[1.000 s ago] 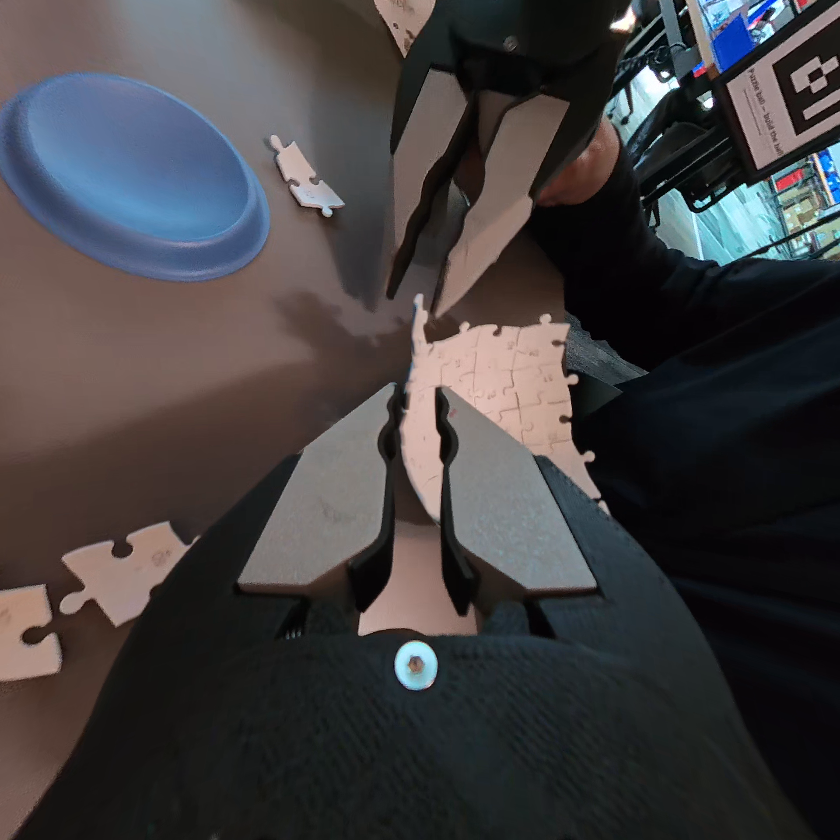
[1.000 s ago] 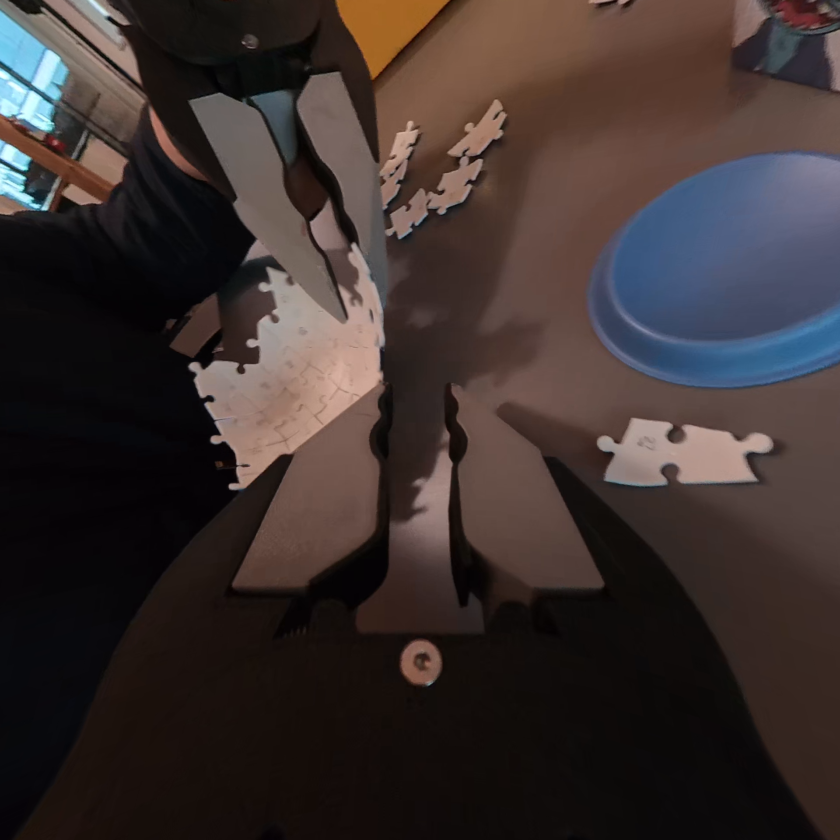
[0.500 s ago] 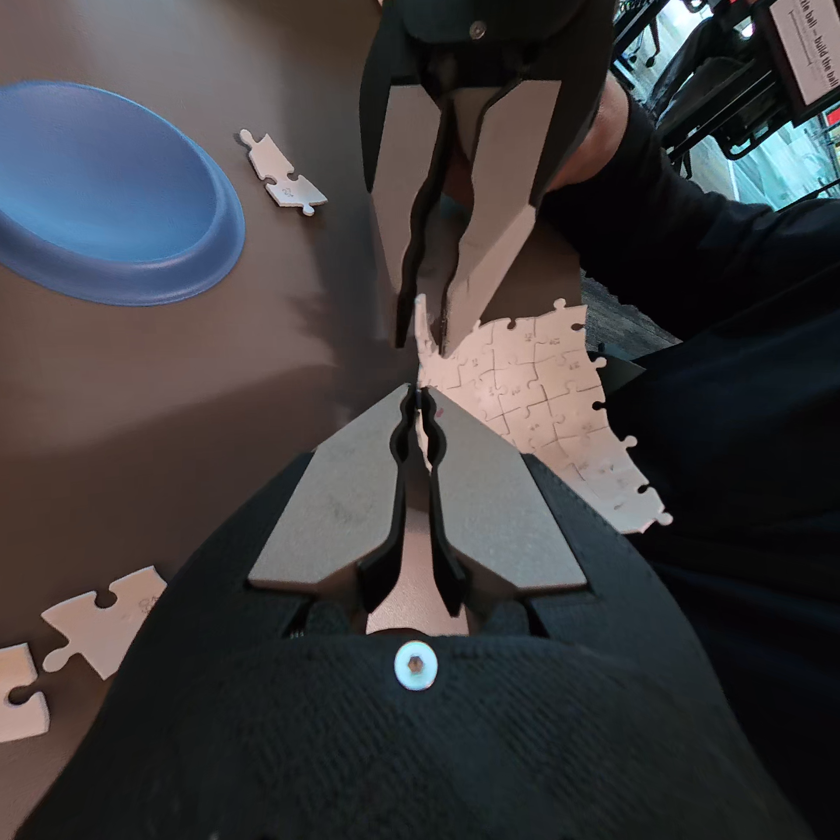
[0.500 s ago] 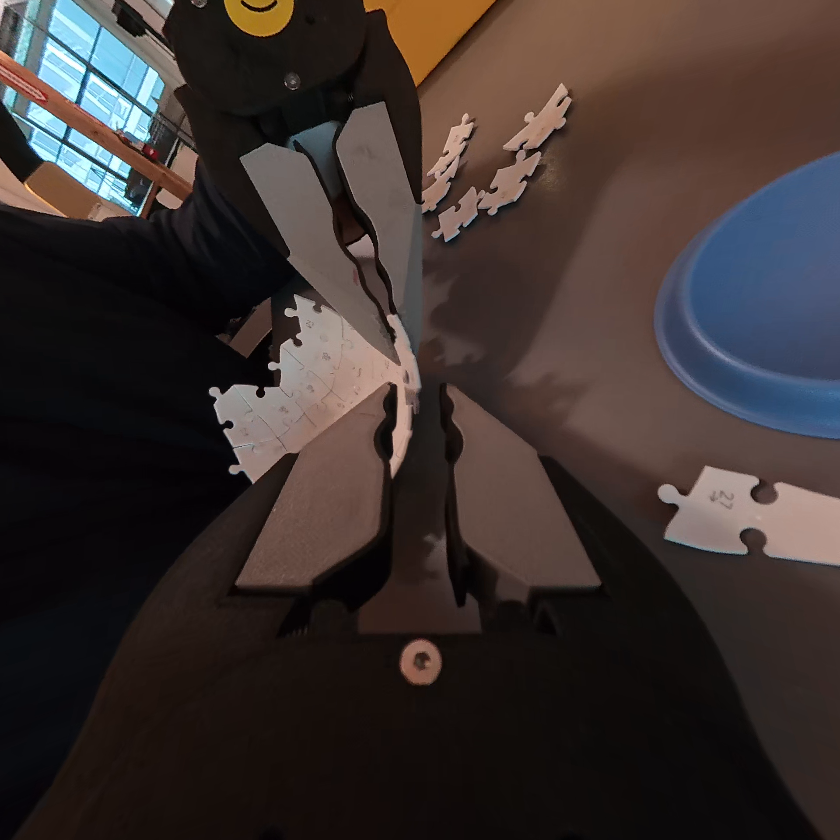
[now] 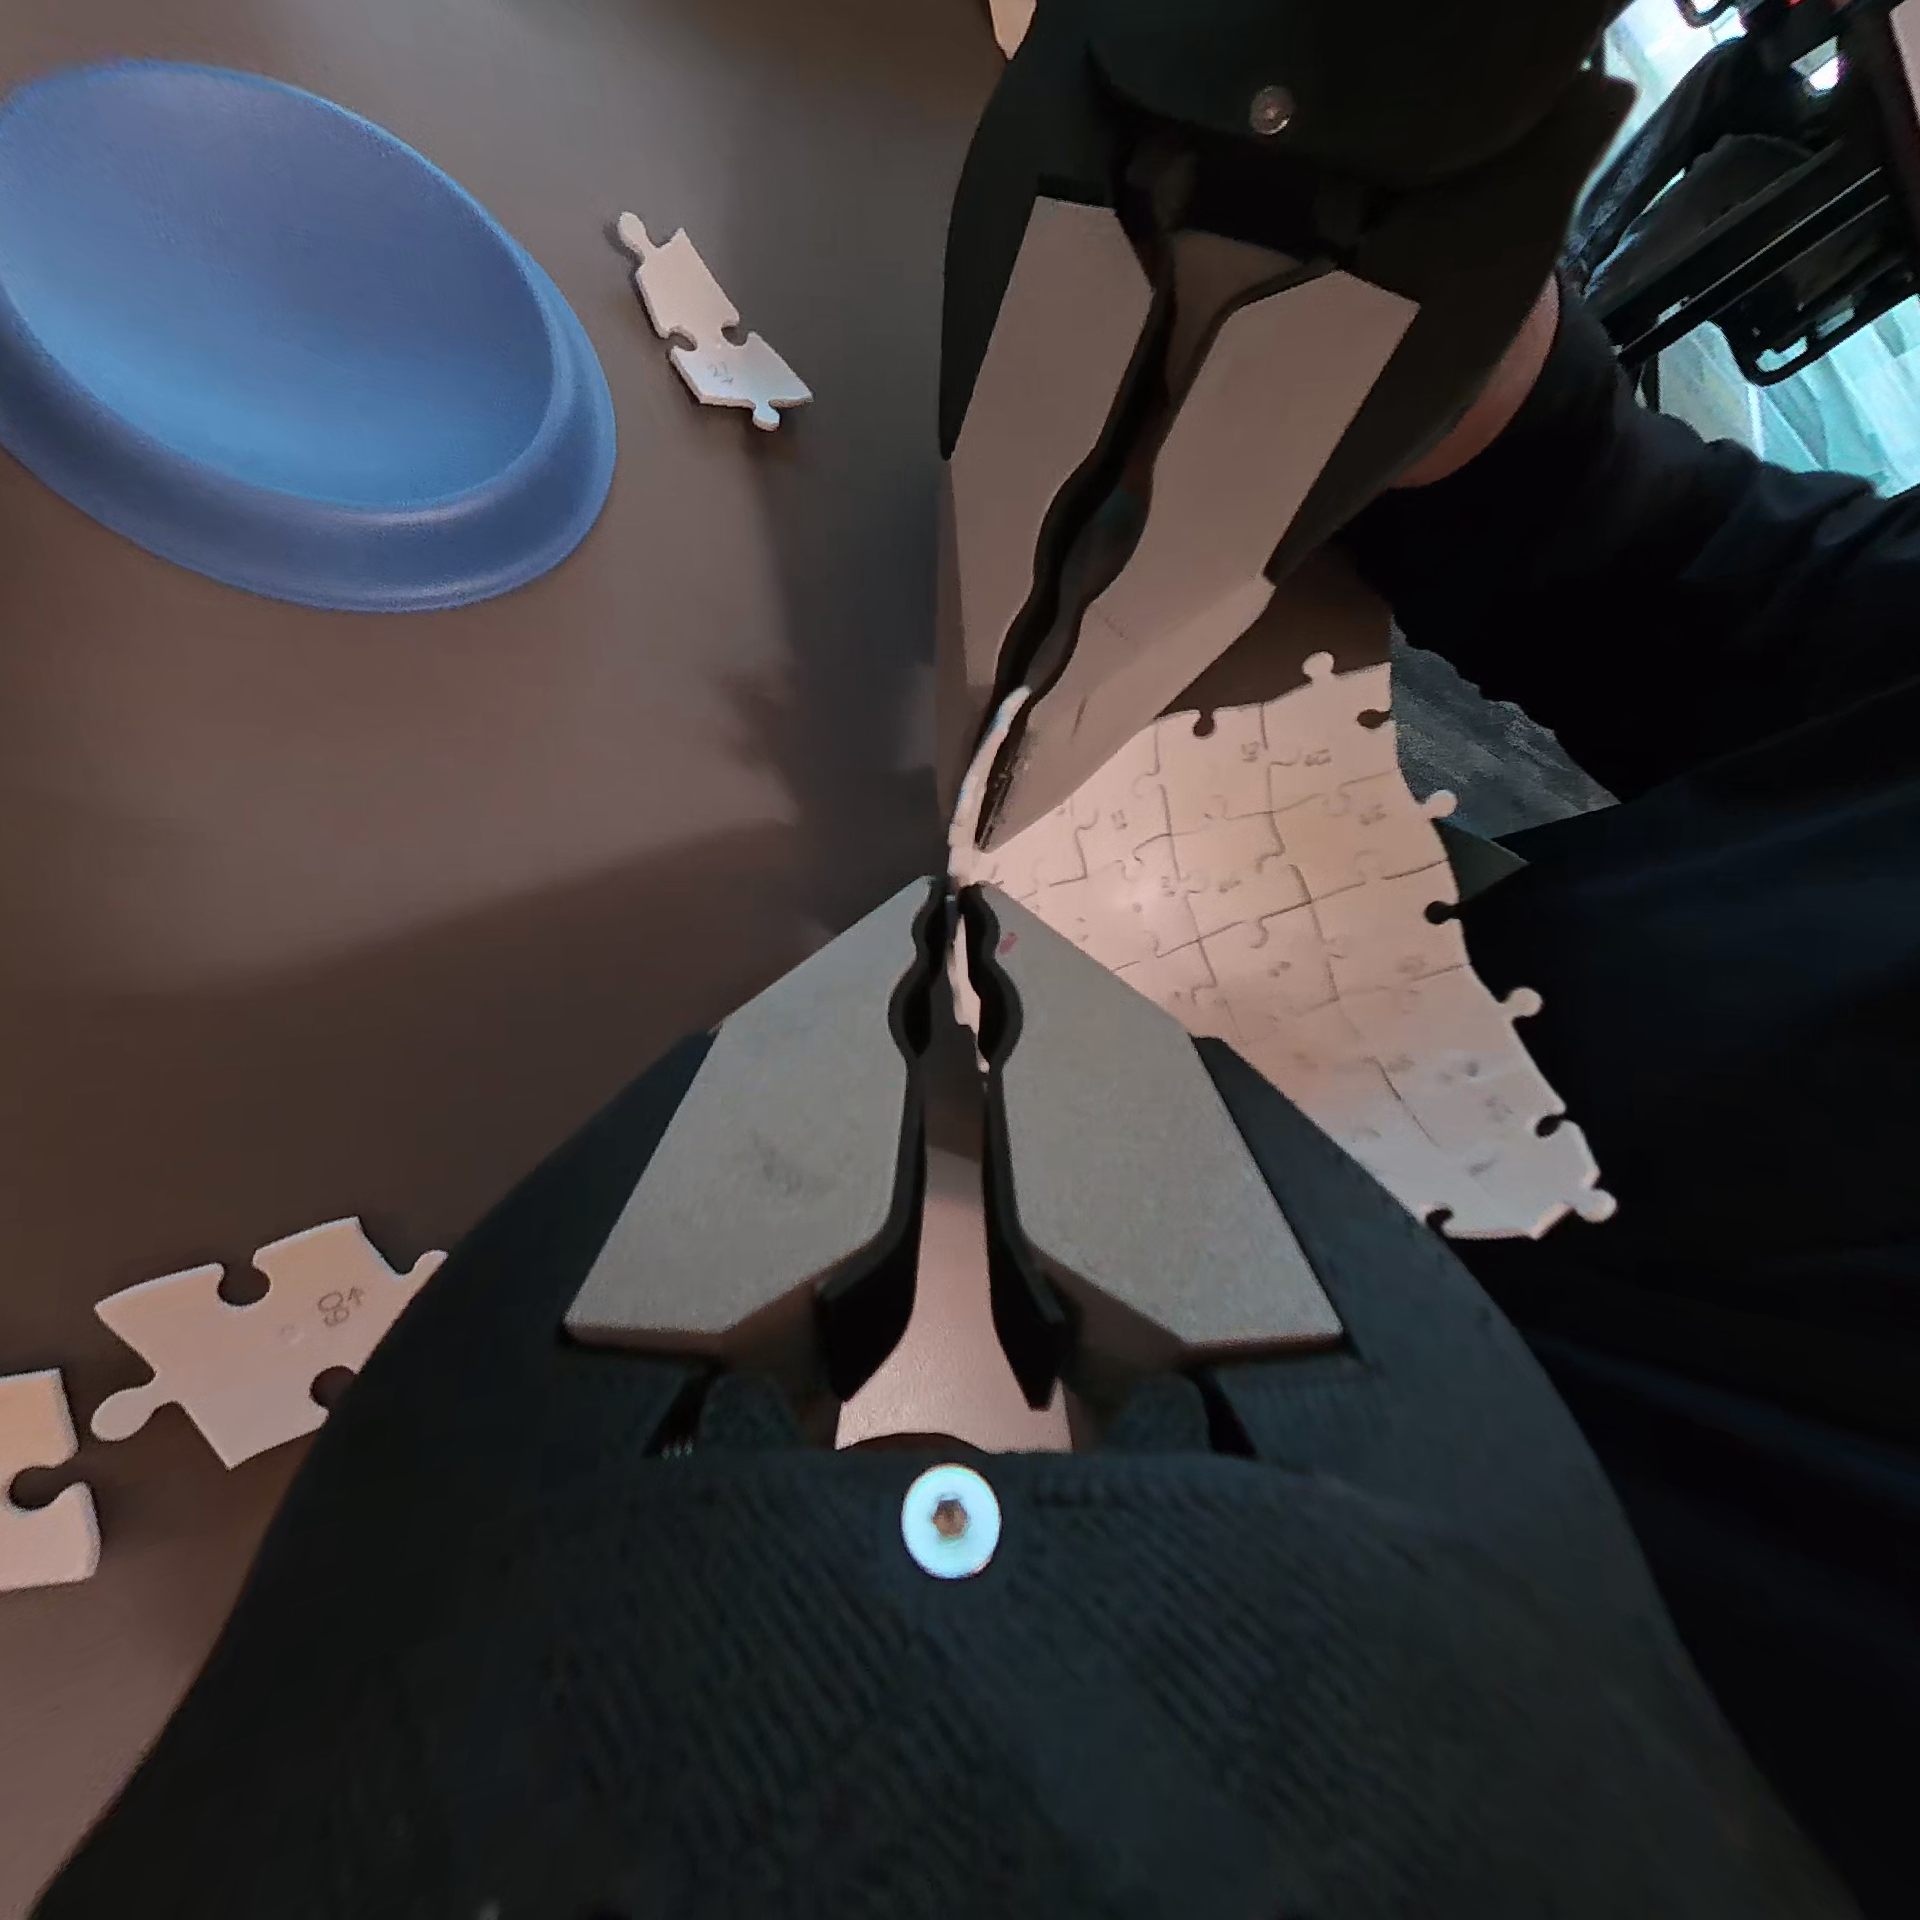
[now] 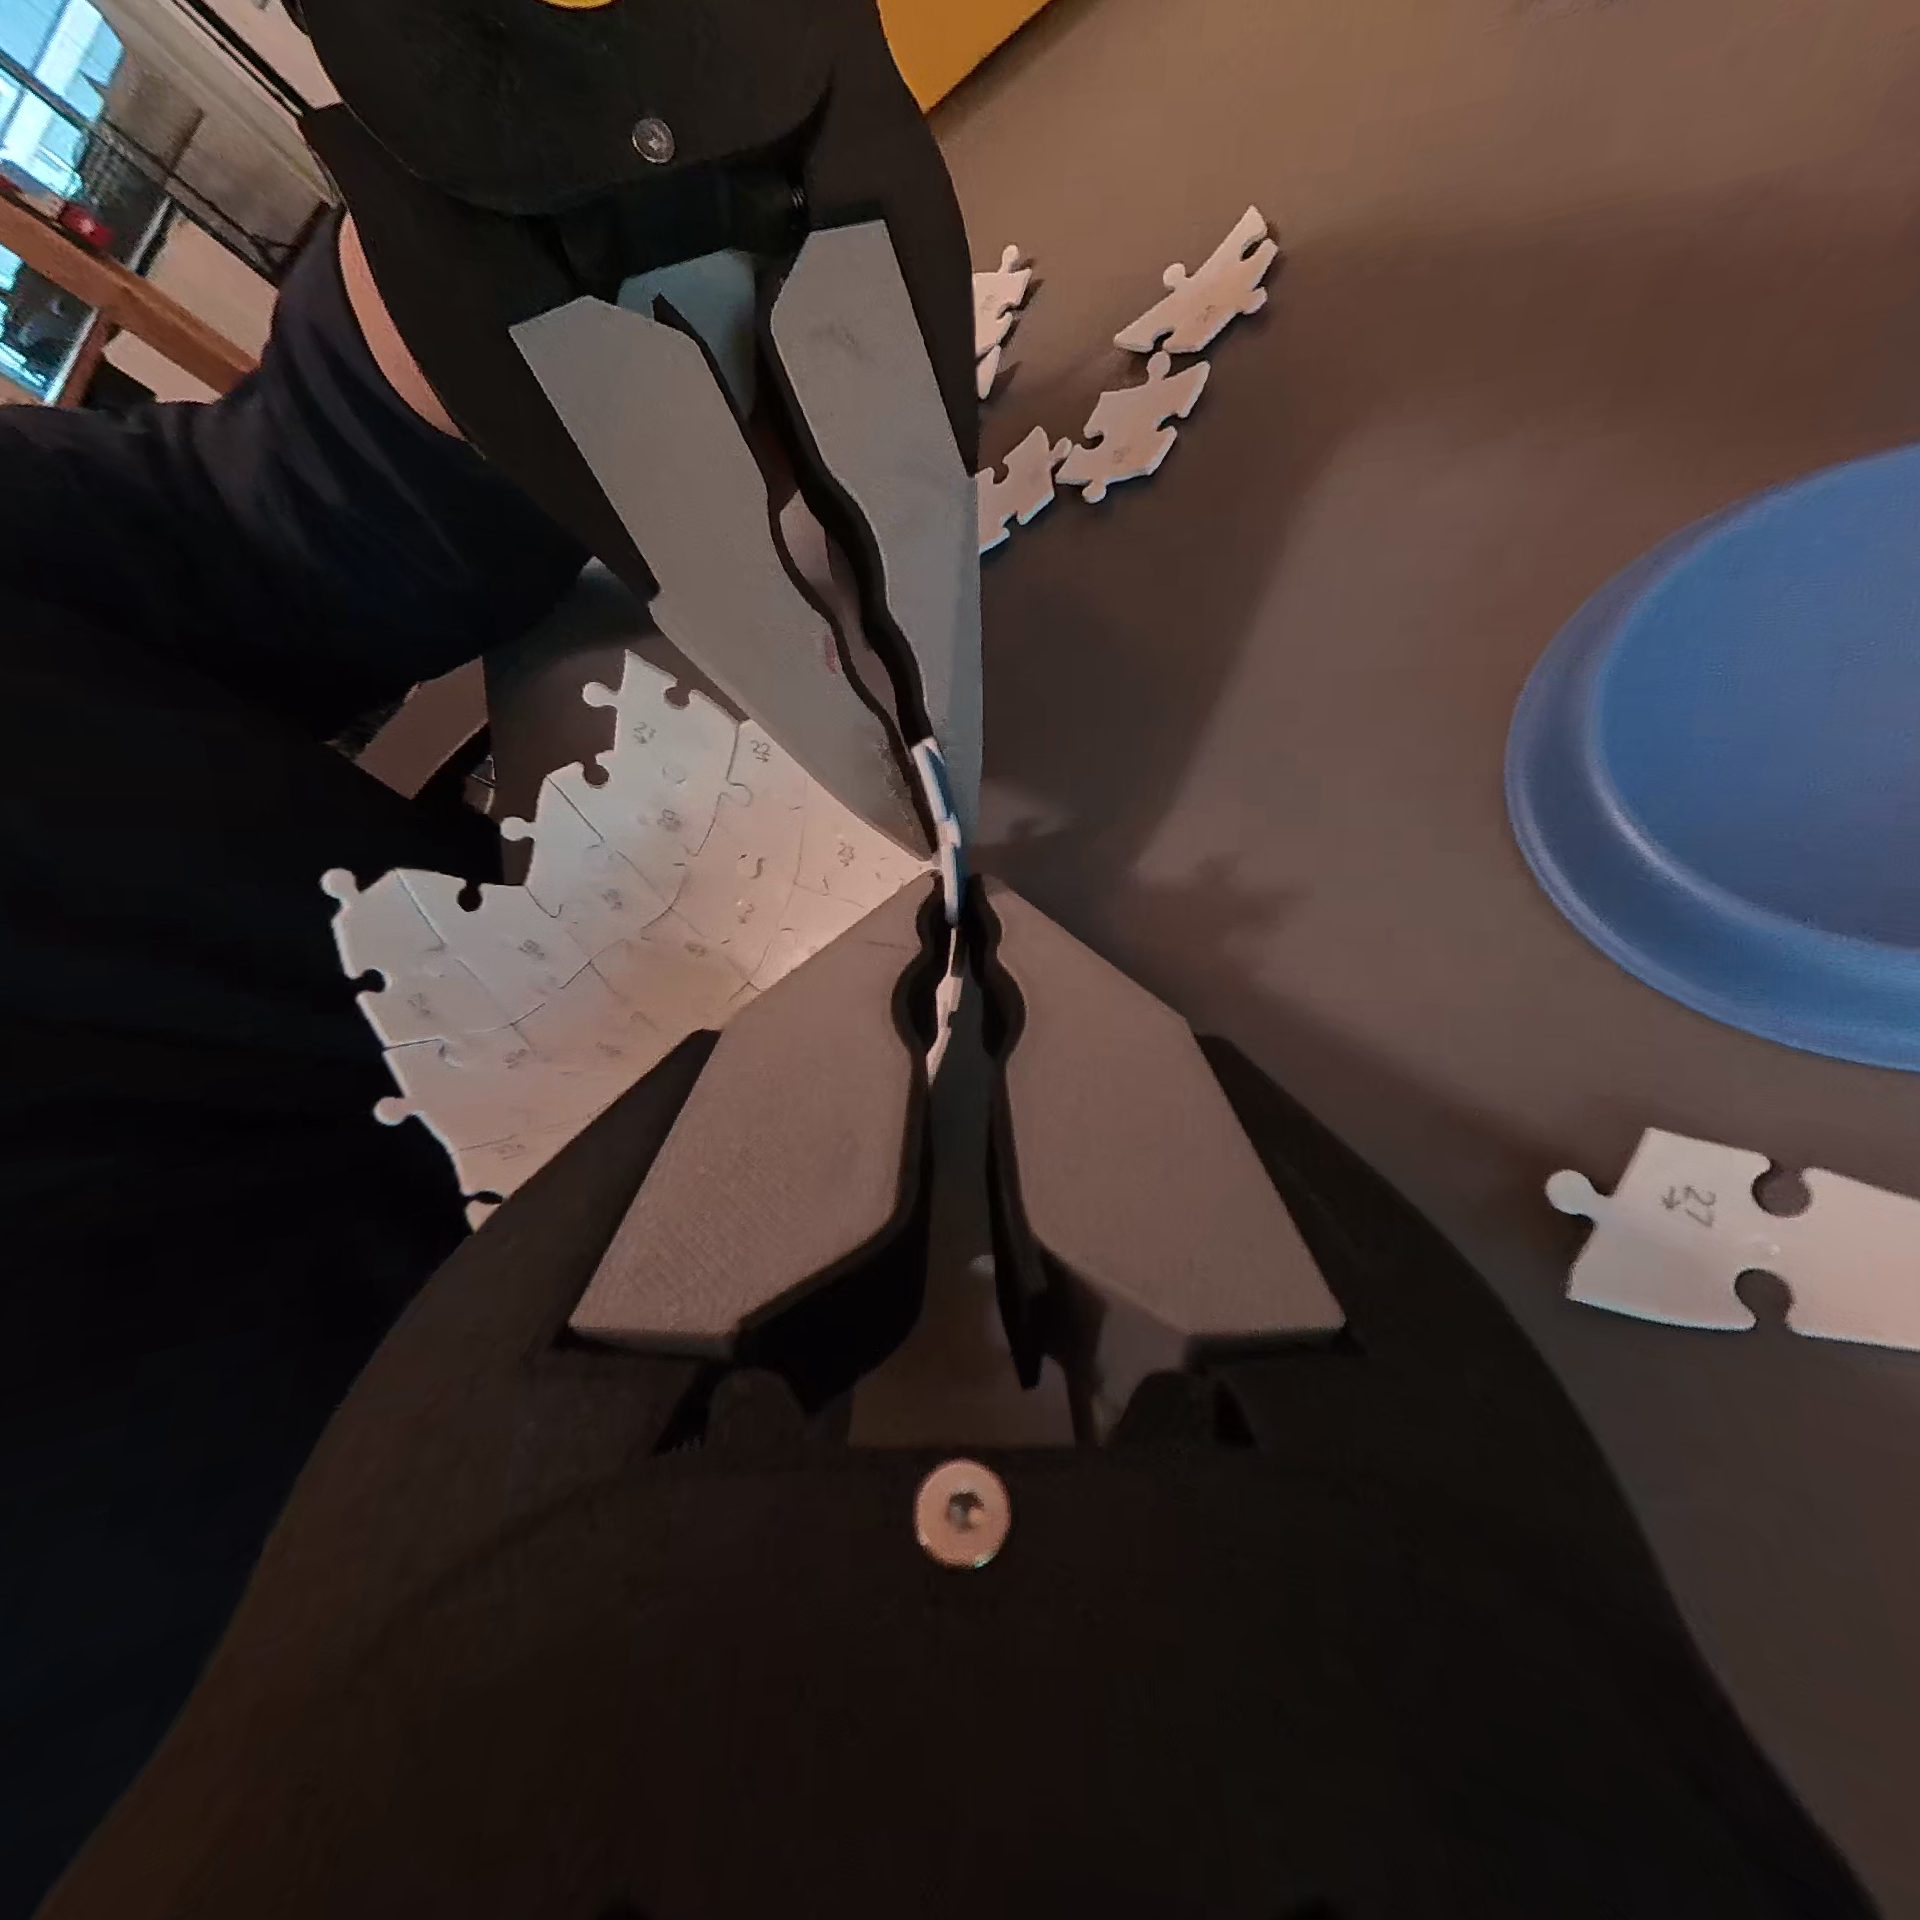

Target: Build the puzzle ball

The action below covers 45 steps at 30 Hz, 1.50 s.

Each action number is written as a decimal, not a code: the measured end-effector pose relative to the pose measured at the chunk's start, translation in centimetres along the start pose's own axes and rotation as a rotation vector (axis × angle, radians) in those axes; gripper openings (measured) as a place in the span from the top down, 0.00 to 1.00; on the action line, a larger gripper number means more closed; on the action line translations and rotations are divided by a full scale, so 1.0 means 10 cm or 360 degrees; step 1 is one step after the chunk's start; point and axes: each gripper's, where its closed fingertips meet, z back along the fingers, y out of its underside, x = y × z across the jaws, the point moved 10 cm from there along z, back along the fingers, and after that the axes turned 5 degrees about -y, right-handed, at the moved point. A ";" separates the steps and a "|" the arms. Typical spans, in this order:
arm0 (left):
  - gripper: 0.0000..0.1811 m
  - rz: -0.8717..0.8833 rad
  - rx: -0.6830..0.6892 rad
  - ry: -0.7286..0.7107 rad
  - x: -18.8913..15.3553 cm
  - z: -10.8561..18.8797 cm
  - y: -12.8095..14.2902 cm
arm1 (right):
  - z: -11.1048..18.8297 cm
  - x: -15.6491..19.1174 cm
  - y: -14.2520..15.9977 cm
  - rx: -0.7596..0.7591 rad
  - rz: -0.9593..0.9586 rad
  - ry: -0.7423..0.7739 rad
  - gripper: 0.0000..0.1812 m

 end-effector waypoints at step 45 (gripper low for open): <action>1.00 -0.0308 -0.0010 0.0083 -0.07 -0.01 0.00 | -0.09 0.06 0.07 0.0092 0.0088 -0.0098 1.00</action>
